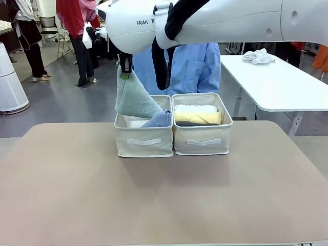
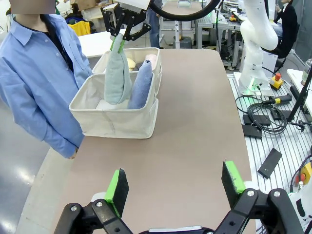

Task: Sort the towels based on their folding style.
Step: Pick up another triangle-folded towel from the table and place it in the left Fabric basket.

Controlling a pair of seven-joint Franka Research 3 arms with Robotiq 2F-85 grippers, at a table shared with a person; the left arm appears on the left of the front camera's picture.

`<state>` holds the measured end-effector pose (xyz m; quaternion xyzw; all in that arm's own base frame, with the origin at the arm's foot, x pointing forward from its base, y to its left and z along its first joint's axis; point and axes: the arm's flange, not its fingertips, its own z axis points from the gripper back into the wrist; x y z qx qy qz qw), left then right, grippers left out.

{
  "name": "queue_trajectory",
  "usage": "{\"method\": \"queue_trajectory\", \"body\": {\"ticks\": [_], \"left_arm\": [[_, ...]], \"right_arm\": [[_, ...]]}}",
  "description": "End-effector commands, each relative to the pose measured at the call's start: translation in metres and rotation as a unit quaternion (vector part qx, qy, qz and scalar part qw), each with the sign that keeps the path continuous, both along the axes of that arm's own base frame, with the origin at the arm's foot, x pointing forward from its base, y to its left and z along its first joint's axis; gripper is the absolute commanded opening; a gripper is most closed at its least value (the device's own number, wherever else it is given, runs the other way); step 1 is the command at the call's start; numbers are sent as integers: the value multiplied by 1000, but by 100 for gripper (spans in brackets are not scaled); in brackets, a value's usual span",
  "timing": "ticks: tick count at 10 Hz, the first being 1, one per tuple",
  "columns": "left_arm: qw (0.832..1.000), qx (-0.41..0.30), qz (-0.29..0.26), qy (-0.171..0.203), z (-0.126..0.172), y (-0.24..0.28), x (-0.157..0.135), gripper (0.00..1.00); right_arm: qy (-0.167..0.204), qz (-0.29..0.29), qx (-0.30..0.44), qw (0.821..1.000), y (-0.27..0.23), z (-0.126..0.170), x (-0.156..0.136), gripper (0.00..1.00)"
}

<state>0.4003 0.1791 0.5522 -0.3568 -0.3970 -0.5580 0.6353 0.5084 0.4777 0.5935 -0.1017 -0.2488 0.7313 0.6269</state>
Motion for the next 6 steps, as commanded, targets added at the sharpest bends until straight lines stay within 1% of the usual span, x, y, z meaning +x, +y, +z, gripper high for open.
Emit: {"method": "queue_trajectory", "body": {"ticks": [1,2,3,6], "left_arm": [[1000,-1,-2,-4,1,0,-1,100],[1000,-1,-2,-4,1,0,-1,100],[1000,-1,-2,-4,1,0,-1,100],[1000,-1,-2,-4,1,0,-1,100]], "right_arm": [[1,-2,1,1000,0,0,0,15],[26,-12,-22,999,-1,-10,9,15],[41,-18,-31,999,1,-20,21,15],[64,-20,-62,996,9,-45,35,15]]}}
